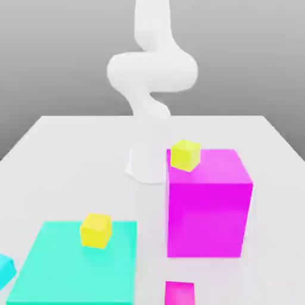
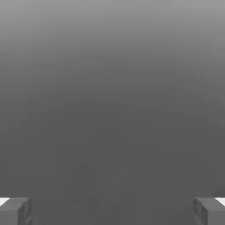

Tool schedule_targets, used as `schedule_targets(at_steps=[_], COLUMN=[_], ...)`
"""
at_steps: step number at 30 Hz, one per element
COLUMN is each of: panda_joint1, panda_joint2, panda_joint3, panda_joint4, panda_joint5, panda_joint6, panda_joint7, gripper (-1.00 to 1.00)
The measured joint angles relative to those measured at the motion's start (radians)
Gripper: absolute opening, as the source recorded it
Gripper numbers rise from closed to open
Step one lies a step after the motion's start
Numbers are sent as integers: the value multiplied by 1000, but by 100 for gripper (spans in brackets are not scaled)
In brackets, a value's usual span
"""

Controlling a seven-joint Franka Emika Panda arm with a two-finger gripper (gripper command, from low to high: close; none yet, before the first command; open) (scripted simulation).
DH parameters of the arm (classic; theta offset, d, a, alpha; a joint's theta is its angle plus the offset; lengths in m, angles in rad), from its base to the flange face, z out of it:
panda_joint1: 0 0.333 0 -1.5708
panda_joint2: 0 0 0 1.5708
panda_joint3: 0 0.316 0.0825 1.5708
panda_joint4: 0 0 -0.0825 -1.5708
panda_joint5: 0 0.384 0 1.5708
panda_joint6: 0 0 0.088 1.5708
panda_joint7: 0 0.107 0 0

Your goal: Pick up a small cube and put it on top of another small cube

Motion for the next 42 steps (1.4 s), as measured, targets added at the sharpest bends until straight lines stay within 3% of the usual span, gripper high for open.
schedule_targets(at_steps=[15, 27, 31, 32, 38, 42], panda_joint1=[30, 71, 78, 79, 79, 77], panda_joint2=[550, 984, 1129, 1164, 1182, 1088], panda_joint3=[22, 17, 11, 10, 10, 12], panda_joint4=[-27, -49, -29, -22, -18, -37], panda_joint5=[42, -14, -23, -24, -25, -23], panda_joint6=[179, 323, 425, 453, 468, 392], panda_joint7=[51, 154, 165, 166, 167, 165], gripper=[0, 0, 0, -100, -100, -100])
